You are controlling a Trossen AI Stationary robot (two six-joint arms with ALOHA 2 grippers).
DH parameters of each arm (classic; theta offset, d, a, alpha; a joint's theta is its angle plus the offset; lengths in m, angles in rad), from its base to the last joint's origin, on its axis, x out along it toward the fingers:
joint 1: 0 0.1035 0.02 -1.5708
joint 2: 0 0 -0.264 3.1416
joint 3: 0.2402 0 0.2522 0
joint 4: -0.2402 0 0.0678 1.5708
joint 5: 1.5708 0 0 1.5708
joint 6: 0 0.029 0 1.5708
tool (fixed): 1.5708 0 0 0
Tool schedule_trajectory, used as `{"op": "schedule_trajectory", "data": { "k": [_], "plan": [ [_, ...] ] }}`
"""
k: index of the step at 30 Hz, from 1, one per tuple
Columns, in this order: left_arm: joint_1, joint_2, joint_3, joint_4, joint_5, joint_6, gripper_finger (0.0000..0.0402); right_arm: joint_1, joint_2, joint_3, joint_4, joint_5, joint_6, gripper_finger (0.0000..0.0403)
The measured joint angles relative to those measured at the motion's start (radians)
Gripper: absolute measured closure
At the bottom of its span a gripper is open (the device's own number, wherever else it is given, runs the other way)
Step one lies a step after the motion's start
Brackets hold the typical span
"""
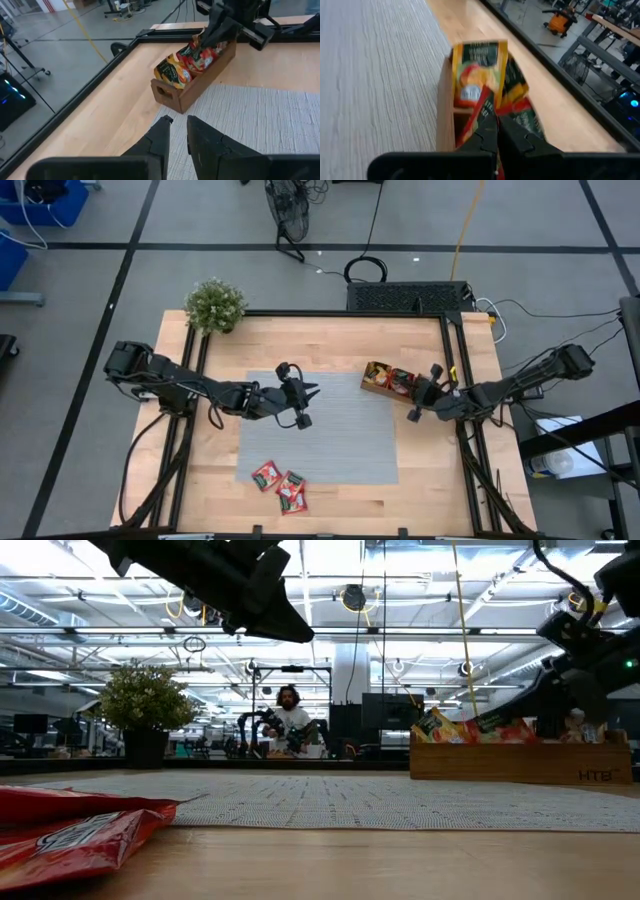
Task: Pick & Place Tea
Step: Put the red tea bag into the middle section of the wooden organizer
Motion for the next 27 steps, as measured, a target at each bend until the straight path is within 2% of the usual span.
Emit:
{"op": "schedule_trajectory", "data": {
  "k": [4, 10, 23, 27],
  "plan": [
    [0.000, 0.000, 0.000, 0.001, -0.001, 0.002, 0.0330, -0.002, 0.002, -0.040, 0.038, 0.032, 0.013, 0.0403],
    [0.000, 0.000, 0.000, 0.005, -0.001, 0.001, 0.0330, -0.002, 0.001, -0.119, 0.257, 0.046, -0.071, 0.0403],
    [0.000, 0.000, 0.000, 0.000, -0.001, -0.002, 0.0330, -0.002, 0.002, -0.121, 0.176, 0.045, -0.057, 0.0403],
    [0.000, 0.001, 0.000, 0.000, -0.001, -0.002, 0.0330, -0.002, 0.002, -0.122, 0.169, 0.046, -0.047, 0.0387]
  ]
}}
